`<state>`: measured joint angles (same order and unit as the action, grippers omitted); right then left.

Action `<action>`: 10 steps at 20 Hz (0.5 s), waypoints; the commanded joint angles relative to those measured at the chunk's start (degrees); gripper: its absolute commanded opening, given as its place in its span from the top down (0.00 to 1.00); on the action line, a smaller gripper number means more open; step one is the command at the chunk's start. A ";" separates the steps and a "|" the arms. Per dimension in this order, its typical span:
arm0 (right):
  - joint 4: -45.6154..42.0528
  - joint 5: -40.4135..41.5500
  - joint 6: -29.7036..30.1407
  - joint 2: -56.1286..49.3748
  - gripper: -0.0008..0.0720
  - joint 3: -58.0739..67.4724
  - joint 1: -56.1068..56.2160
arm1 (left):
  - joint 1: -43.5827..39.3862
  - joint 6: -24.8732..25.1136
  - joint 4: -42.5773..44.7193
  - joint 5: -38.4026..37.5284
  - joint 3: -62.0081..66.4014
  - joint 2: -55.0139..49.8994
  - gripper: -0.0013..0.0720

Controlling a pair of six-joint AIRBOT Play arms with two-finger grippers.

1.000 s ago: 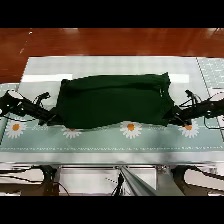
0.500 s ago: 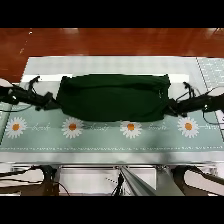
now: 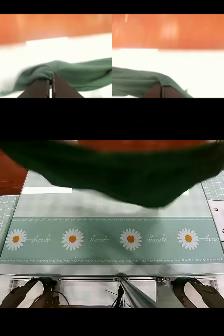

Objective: Fold the shirts.

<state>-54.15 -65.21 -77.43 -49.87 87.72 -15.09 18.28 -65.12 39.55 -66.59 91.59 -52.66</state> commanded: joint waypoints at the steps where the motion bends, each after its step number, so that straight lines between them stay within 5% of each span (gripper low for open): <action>1: -5.38 2.64 -6.95 3.93 0.95 15.34 0.02 | 0.04 -0.09 3.02 13.62 8.87 11.63 0.95; 4: -9.11 -2.47 -10.23 4.02 0.95 25.57 0.02 | 0.02 -6.60 13.31 12.04 10.82 18.29 0.95; 7: -12.59 -9.62 -12.44 5.60 0.95 29.79 0.02 | 0.02 -14.45 24.72 1.70 10.82 23.17 0.95; 10: -16.04 -11.67 -13.97 8.00 0.95 29.77 0.02 | 0.02 -15.13 28.63 -7.85 10.88 24.81 0.95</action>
<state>-65.89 -72.86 -88.90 -43.66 115.31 -15.09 18.28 -76.86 60.95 -66.08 101.95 -30.63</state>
